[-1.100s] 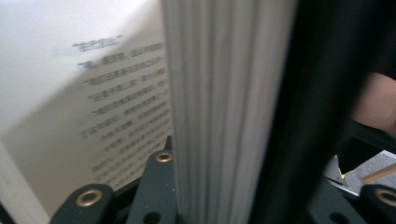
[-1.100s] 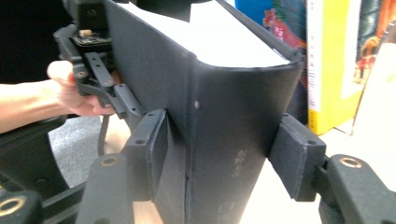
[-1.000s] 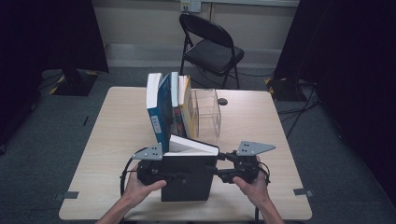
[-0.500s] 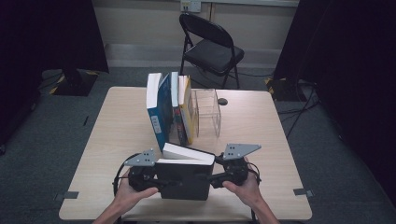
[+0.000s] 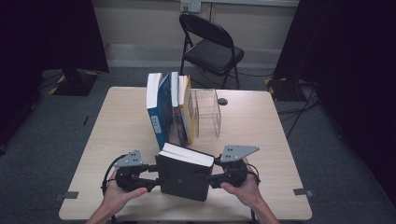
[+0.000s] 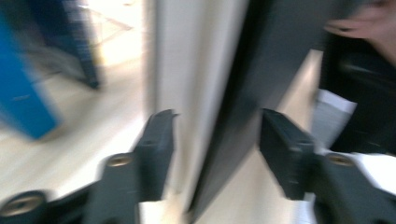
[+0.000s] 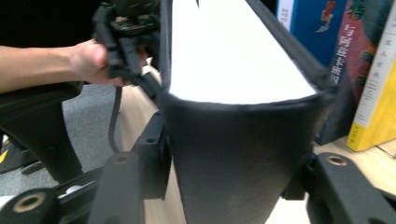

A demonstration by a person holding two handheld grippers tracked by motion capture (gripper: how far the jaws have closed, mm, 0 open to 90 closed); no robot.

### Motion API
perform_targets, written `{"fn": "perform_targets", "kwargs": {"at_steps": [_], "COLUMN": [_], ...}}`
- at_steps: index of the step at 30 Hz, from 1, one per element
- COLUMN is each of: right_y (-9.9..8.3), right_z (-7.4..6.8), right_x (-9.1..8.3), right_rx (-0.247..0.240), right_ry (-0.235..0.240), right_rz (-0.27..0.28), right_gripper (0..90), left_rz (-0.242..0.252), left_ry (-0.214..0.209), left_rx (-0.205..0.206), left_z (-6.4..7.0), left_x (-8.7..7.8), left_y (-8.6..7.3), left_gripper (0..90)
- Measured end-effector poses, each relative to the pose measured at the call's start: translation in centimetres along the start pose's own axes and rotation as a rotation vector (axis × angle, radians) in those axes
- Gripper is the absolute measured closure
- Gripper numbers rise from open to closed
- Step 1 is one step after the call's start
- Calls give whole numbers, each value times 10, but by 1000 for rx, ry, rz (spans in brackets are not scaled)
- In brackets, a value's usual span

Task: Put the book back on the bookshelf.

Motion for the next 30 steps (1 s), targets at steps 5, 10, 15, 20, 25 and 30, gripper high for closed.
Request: {"fn": "perform_targets", "kwargs": {"at_steps": [5,10,15,20,25,30], "right_y": [0,4,9,13,12,9], "right_z": [-3,-1,-2,-7,-11,-10], "right_x": [2,9,21,29,30,25], "right_rx": [-16,0,-6,-10,-5,-18], "right_ry": [-12,-21,-16,8,-18,-98], "right_rz": [-9,8,0,6,0,-2], "right_gripper": [510,484,485,425,440,519], "left_rz": [0,-16,-12,-6,-4,14], "left_ry": [-15,2,-3,-5,-16,-16], "left_rx": [26,35,36,30,27,24], "left_z": [4,4,5,5,6,5], "left_x": [6,11,10,10,10,10], "left_y": [4,7,6,5,4,6], "left_gripper": [468,441,446,446,432,374]}}
Point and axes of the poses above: each handheld gripper's, and its own axes: x roughly forward along the jaws, y roughly out of its top, z roughly to its right, the point moved 10 cm from there along x, roughly forward along the jaws, and after that the axes turned 12 degrees about -z, right-handed, at the moved point
